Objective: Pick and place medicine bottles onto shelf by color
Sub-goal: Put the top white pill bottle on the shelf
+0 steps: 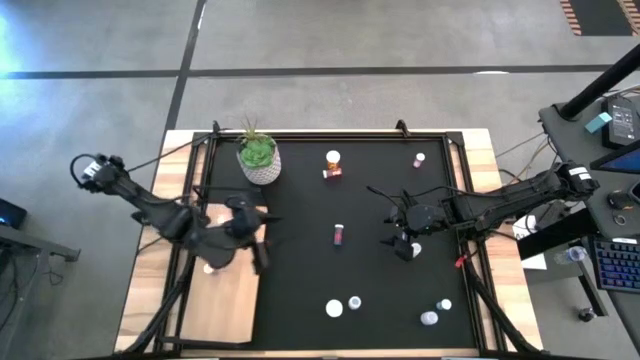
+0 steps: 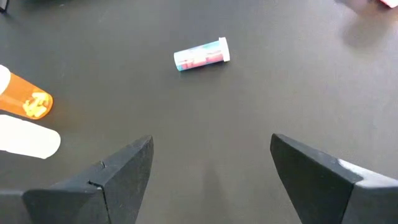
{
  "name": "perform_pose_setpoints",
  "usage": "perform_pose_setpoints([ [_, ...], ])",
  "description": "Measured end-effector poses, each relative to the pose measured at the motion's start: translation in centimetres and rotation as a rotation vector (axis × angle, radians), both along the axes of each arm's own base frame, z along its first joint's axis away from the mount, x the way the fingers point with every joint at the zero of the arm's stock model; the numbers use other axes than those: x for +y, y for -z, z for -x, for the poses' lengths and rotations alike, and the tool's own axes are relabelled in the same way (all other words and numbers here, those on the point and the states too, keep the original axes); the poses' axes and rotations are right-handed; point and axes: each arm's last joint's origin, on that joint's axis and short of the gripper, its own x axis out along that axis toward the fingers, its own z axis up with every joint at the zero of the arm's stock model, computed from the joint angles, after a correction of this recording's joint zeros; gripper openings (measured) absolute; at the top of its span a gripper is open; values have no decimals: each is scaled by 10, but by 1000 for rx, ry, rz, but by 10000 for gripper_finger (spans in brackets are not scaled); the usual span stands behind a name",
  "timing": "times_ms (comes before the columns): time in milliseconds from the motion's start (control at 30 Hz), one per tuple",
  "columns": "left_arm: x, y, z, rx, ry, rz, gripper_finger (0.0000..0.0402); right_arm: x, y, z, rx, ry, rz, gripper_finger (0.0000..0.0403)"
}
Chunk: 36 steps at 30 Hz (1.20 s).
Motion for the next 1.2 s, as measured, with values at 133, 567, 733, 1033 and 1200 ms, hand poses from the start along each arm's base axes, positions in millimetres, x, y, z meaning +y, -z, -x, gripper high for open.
perform_pose_setpoints([
  [133,-1,7,-24,-9,63,18,224,0,-1,-1,-9,-12,28,315],
  [567,-7,33,-83,-140,4,70,224,-3,-1,-4,-29,9,130,315],
  [733,0,35,-91,-160,-26,75,224,-3,-1,-4,-42,36,104,315],
  [1033,23,31,-97,-179,-93,60,224,-2,-16,-16,-239,150,-21,315],
  [1200,33,32,-100,-174,-104,65,224,-1,-18,-17,-271,335,-302,315],
])
